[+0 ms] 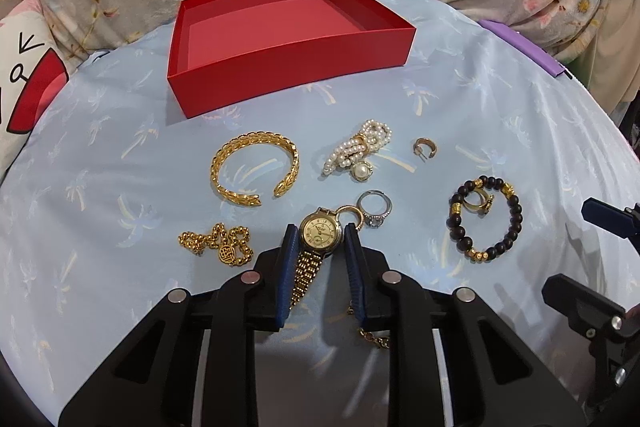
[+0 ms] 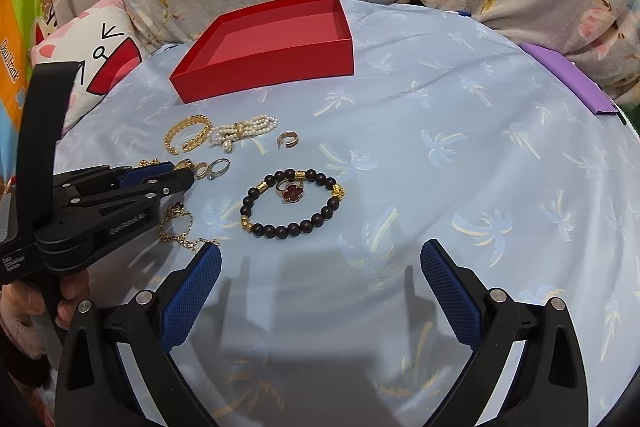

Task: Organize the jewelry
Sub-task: 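Grasp the gold watch with the left tool while the right tool grasps the black-bead bracelet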

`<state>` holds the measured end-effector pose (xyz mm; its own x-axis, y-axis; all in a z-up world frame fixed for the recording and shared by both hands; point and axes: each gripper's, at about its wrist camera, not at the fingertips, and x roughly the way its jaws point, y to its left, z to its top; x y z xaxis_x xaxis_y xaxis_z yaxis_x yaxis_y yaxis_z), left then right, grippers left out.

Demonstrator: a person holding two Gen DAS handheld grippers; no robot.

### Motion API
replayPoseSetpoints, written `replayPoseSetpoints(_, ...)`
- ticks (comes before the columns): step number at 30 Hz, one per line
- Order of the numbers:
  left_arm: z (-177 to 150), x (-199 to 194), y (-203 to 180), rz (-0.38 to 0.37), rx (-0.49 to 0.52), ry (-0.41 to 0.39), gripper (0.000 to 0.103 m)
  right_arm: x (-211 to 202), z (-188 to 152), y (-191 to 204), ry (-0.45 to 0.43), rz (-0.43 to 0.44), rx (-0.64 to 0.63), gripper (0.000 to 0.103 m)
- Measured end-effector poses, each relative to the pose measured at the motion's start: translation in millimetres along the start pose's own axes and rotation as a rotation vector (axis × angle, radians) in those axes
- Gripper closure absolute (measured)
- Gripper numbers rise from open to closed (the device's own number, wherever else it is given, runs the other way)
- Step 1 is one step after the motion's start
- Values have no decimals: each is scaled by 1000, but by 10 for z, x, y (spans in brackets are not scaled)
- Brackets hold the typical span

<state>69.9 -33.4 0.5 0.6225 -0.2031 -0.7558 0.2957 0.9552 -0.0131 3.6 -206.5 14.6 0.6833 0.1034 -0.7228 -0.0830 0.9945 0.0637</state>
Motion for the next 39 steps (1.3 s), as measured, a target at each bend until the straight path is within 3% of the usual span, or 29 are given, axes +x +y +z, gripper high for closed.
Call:
replayPoseSetpoints(7, -107, -360, 113, -35, -54, -53, 81, 36, 11, -59, 19, 12, 22, 13)
replayPoseSetpoints(10, -178, -562, 130, -49, -67, -96, 81, 71, 70, -71, 48, 32, 20, 23)
replayPoseSetpoints(13, -222, -662, 126, -59, -80, -123, 80, 107, 166, -63, 60, 23, 0, 35)
replayPoseSetpoints(16, -242, -692, 124, -71, -85, -133, 80, 242, 248, -16, 70, -43, -48, 49)
replayPoseSetpoints(18, -252, -711, 116, -65, -79, -143, 80, 326, 260, -37, 89, -41, -42, 64)
replayPoseSetpoints(25, -274, -650, 162, -59, -86, -127, 80, 438, 297, -17, 77, -62, -45, 77)
replayPoseSetpoints(28, -278, -627, 178, -54, -88, -122, 80, 443, 302, 9, 66, -55, -61, 96)
replayPoseSetpoints(39, -238, -707, 170, -68, -87, -141, 80, 108, 372, 61, -21, -28, -81, 96)
